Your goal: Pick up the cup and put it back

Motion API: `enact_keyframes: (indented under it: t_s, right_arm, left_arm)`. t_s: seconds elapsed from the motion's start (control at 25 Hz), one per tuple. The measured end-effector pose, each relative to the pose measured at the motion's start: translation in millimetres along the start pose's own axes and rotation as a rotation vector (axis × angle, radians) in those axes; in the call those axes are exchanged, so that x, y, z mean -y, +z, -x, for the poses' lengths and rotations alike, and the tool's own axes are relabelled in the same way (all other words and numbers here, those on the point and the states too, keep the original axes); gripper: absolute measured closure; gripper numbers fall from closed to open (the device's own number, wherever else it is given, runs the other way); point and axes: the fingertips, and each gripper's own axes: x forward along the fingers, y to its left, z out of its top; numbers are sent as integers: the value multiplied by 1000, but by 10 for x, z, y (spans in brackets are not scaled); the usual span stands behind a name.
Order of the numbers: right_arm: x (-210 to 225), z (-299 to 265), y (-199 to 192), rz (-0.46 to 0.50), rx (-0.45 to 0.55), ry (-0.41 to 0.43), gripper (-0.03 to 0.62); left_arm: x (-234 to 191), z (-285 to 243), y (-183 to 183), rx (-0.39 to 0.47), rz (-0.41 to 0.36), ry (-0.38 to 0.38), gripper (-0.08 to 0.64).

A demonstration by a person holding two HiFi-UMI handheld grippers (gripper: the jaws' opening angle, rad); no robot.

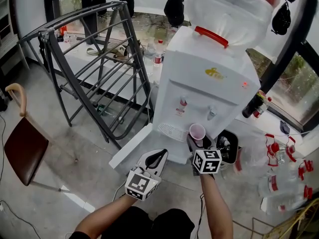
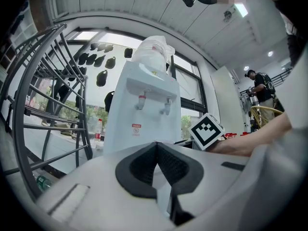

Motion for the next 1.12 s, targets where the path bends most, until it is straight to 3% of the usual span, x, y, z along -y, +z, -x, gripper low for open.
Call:
enact_keyframes:
  t_s: [0.24, 0.36, 0.68, 0.88, 0.92, 1.04, 1.12]
  right_arm:
    - [12, -15, -14, 22, -10, 0, 313]
    - [9, -6, -33, 25, -10, 2, 264]
    - [-36, 297, -100, -9, 32, -18, 266]
    - [-153, 545, -293, -91, -15, -12, 422]
    - [-168, 566, -325, -114, -37, -11, 428]
    - [-198, 602, -371, -166, -108, -19, 482]
    - [-233, 673, -402, -200, -163, -30, 556]
  left_arm:
    - [6, -8, -6, 3, 8, 0, 554]
    - [6, -2, -8, 5, 14, -1, 554]
    - [-36, -21, -32, 7, 48, 6, 554]
    - [-14, -176, -24, -52, 70, -5, 554]
    - [-22, -203, 12, -67, 78, -5, 554]
    - [-74, -267, 213, -94, 104, 14, 554]
    - [-70, -267, 377, -120, 111, 24, 554]
